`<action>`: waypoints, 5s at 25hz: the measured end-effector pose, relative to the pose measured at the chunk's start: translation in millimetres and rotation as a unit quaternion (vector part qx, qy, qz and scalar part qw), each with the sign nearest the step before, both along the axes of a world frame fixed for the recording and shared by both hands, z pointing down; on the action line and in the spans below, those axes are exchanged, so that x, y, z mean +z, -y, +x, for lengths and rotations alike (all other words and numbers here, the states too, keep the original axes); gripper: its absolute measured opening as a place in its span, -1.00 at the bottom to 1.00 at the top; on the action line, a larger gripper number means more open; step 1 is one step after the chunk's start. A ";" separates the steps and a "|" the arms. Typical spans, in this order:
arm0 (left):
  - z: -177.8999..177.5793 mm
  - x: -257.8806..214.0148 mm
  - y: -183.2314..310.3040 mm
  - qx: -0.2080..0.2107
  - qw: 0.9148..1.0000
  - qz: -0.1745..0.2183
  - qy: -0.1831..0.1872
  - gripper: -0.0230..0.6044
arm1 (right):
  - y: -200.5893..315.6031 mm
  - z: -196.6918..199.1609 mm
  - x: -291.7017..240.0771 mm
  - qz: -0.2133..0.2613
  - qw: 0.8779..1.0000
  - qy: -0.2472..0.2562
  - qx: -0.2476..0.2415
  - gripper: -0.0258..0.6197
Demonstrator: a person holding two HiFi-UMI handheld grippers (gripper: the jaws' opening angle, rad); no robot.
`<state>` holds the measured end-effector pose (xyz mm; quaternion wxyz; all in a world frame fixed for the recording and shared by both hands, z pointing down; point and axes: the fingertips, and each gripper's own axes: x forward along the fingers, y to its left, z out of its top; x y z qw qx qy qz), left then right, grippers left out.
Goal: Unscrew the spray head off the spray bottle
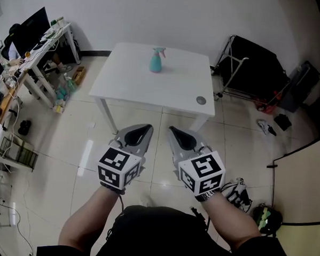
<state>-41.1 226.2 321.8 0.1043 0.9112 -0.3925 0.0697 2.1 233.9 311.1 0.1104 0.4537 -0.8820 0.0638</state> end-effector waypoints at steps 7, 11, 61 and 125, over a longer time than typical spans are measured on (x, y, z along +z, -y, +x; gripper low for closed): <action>-15.5 0.8 14.7 0.004 1.000 -0.001 -0.005 -0.90 | 14.6 -16.8 -1.2 0.001 1.000 -0.006 0.003 -0.95; -19.9 4.2 18.9 0.005 1.000 -0.004 -0.003 -0.90 | 20.3 -21.8 0.6 0.001 1.000 -0.005 0.004 -0.95; 72.1 24.3 173.9 -0.080 0.995 -0.030 0.043 -0.90 | 184.4 69.2 17.3 -0.024 0.996 0.026 -0.087 -0.95; 13.7 50.1 334.0 -0.033 0.997 -0.065 0.016 -0.90 | 340.6 2.8 43.3 -0.064 0.997 -0.005 -0.041 -0.95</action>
